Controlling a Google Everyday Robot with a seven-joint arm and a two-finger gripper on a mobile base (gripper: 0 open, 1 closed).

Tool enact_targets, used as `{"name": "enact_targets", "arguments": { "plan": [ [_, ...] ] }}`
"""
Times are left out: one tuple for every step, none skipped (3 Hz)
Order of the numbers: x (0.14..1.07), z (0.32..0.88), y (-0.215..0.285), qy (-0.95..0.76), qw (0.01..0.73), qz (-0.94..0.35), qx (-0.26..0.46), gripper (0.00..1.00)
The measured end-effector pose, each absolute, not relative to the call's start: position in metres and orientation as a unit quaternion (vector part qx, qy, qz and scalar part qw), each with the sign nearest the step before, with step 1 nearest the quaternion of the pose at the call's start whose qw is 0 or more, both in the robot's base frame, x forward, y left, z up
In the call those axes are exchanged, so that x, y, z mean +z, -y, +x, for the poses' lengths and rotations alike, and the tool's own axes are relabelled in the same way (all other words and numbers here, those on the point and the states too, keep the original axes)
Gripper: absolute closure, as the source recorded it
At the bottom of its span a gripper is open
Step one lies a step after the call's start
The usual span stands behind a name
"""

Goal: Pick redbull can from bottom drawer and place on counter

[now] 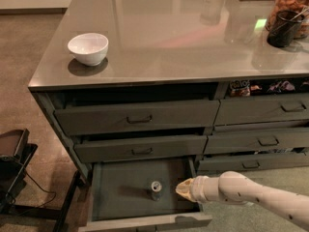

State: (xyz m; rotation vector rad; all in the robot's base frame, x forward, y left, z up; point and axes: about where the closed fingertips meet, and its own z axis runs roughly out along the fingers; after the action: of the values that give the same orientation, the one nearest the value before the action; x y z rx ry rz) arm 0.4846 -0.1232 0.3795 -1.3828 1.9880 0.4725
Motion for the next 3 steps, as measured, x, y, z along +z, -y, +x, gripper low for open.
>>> {"name": "enact_targets", "arguments": {
  "plan": [
    [0.34,0.496,0.115,-0.746,0.359,-0.532,0.179,1.0],
    [0.34,0.496,0.115,-0.746,0.359,-0.532,0.179,1.0],
    [0.325,0.498,0.115,-0.743,0.359,-0.535,0.18,1.0]
  ]
}}
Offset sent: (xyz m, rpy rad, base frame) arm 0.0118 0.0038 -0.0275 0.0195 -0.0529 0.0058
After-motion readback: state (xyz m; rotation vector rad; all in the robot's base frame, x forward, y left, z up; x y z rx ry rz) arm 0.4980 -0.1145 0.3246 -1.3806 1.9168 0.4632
